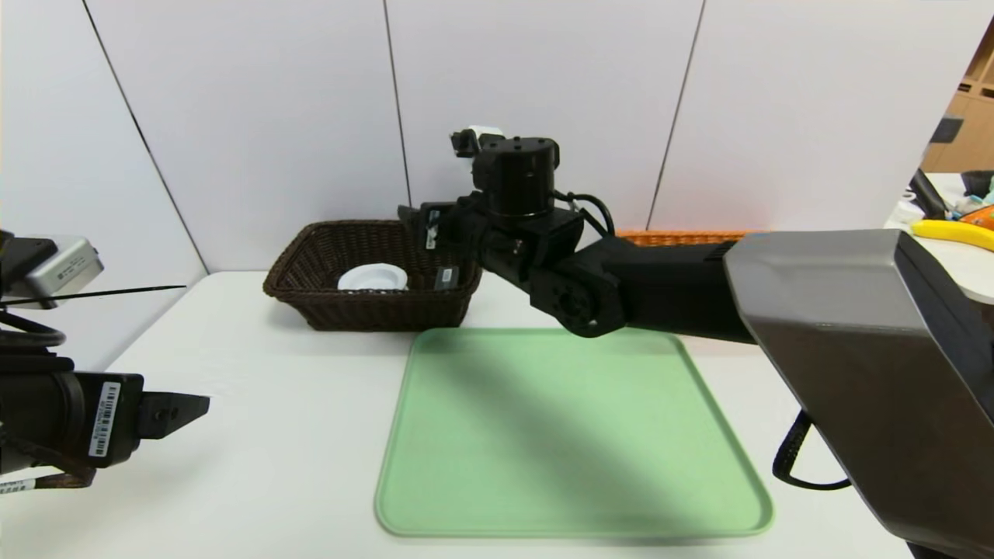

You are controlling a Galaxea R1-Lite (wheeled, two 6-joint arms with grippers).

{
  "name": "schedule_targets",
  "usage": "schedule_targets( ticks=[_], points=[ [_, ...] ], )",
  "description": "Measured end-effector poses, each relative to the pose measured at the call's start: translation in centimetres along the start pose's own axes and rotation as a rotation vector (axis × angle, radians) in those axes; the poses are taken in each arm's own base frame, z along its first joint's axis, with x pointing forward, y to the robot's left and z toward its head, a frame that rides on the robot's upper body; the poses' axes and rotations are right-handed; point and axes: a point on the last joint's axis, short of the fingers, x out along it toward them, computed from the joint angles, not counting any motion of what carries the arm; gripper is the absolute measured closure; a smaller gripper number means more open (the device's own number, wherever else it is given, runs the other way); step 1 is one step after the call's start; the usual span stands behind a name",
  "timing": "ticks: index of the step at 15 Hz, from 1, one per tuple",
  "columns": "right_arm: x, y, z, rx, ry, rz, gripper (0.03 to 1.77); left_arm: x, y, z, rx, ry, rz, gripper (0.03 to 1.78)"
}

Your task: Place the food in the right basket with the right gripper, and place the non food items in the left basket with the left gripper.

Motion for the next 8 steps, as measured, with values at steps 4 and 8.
schedule_targets(
  ticks=[4,8],
  points=[
    [-2.1,-1.2,3.7,-0.130,-0.011,-0.078,0.22,-0.3,-0.1,1.0,0.024,-0.075,-0.013,0.12],
    [-6.9,-3.6,9.3,-0.163,0.034,-0.147,0.17,-0.6,0.0,1.1,0.031,-0.093,-0.013,0.12]
  ],
)
